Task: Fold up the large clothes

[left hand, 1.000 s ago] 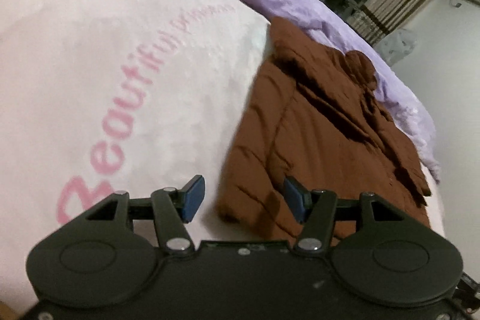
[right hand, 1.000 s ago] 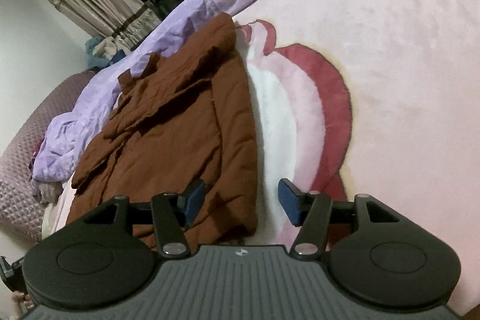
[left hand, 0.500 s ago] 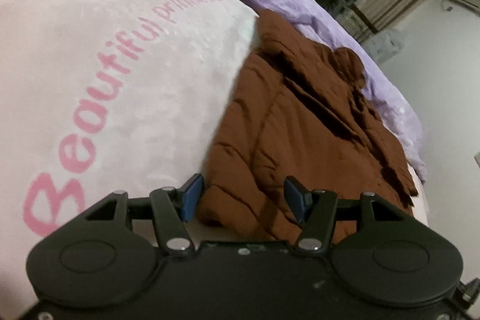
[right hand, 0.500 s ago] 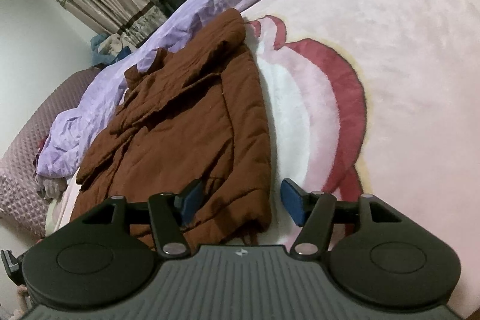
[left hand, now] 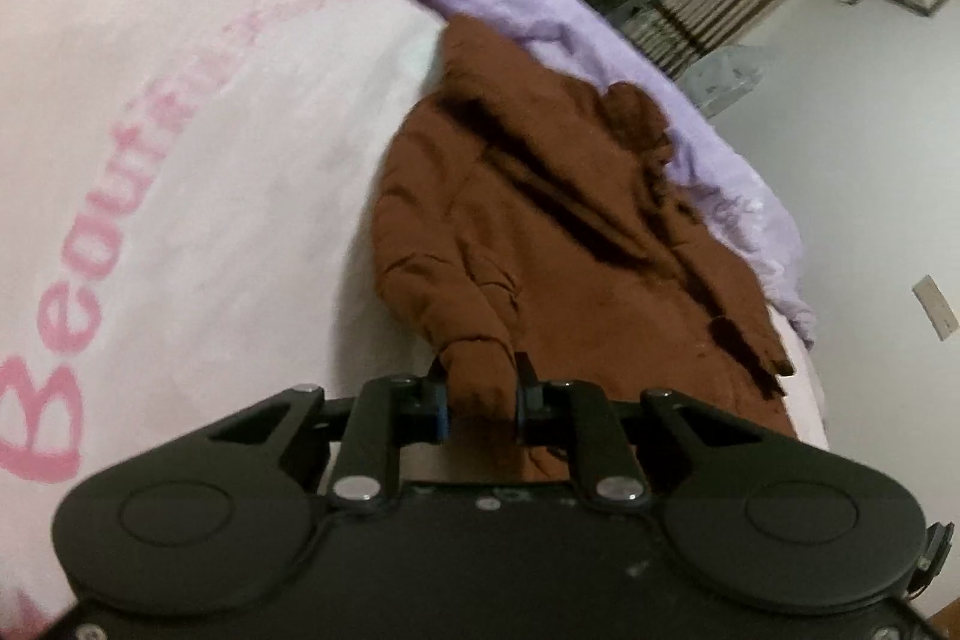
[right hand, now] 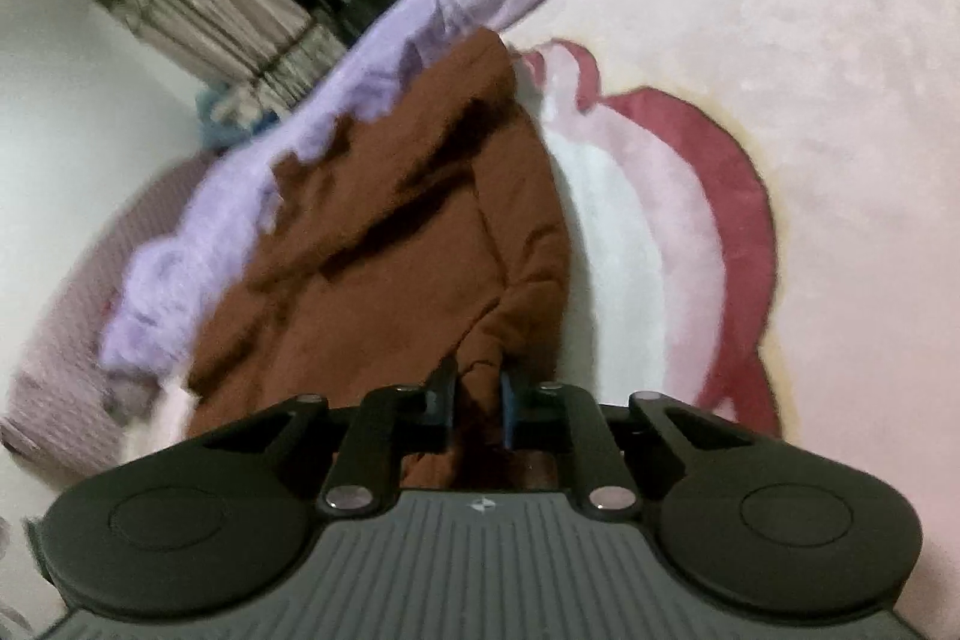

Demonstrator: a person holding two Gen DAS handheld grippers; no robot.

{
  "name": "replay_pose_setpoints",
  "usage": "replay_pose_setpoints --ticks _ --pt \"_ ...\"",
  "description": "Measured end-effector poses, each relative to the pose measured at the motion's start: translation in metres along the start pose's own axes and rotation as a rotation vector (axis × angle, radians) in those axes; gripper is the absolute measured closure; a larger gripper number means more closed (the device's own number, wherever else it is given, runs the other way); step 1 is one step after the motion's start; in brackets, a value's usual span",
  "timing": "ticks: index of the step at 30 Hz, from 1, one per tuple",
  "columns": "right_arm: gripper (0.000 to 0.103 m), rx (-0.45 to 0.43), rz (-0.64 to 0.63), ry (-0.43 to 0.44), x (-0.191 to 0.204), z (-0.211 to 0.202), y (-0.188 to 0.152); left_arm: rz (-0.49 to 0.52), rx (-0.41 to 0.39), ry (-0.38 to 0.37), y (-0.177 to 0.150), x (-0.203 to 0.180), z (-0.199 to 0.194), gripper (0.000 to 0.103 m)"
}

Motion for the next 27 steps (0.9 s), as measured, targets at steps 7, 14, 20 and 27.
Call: replay_pose_setpoints --ticks 7,14,20,27 --pt "0.091 -0.078 0.097 0.125 0.02 0.001 0.038 0.035 -0.074 -0.065 0.042 -0.036 0.004 0.089" --pt "0.092 -0.146 0.128 0.175 0.046 0.039 0.108 0.044 -0.138 -0.099 0.115 -0.064 0.042 0.09" --pt "0.092 -0.165 0.135 0.151 0.065 0.108 0.174 0.104 -0.162 -0.05 0.178 -0.081 0.112 0.089" --pt "0.092 -0.145 0.132 0.025 0.056 0.212 0.211 0.101 -0.121 0.08 0.205 -0.052 0.211 0.074"
Point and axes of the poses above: each gripper's, at about its wrist camera, not at the fingertips, and z roughly the way its jaws point, x to its left, y to its top, the point moved 7 cm from there along z, roughly the way its jaws point, and after that the axes turned 8 degrees about -x, right-handed, at the moved point
